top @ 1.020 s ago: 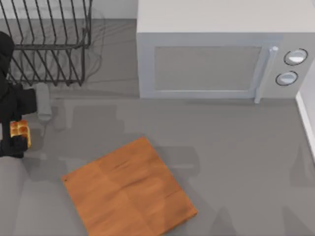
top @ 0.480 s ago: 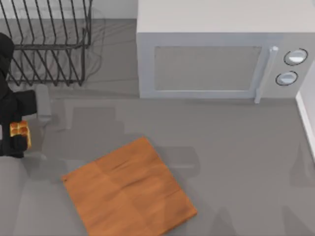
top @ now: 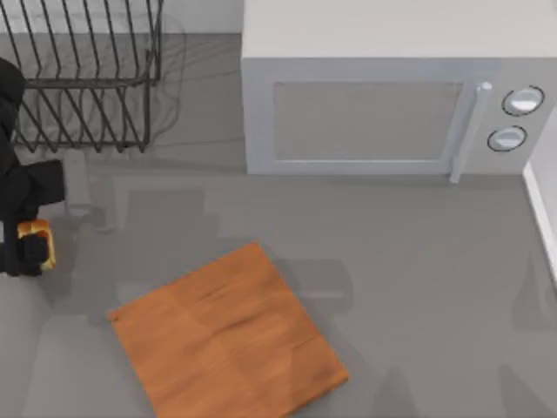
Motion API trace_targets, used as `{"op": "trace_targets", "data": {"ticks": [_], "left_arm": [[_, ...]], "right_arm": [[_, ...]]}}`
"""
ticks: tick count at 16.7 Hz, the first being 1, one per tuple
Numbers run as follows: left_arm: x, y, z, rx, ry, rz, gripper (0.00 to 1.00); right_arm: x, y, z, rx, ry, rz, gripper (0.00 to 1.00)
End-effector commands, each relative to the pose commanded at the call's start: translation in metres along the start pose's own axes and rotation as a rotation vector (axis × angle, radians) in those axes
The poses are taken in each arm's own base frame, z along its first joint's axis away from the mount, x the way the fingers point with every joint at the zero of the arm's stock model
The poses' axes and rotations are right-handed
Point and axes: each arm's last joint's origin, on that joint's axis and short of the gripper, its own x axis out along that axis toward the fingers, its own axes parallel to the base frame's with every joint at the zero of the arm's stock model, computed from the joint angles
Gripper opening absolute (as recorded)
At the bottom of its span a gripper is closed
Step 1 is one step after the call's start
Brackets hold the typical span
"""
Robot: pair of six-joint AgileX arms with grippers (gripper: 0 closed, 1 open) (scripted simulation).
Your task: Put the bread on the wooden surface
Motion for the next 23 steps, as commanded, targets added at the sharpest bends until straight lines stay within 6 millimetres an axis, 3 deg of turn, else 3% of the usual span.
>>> {"op": "trace_targets", "data": {"ticks": [3,7,15,23], "left_arm": [[0.000,0.000,0.000,0.000,0.000,0.000,0.00],[-0.023,0.000,0.000,-0.013,-0.008,0.005,0.00],[-0.108,-0.003,0.000,-0.011,-0.005,-0.004,0.00],[-0.109,-0.004,0.009,-0.046,-0.005,-0.002,0.00]], "right_arm": [[0.000,0.000,0.000,0.000,0.000,0.000,1.00],[0.000,0.000,0.000,0.000,0.000,0.000,1.00],[0.000,0.000,0.000,0.000,0.000,0.000,1.00],[0.000,0.000,0.000,0.000,0.000,0.000,1.00]]}}
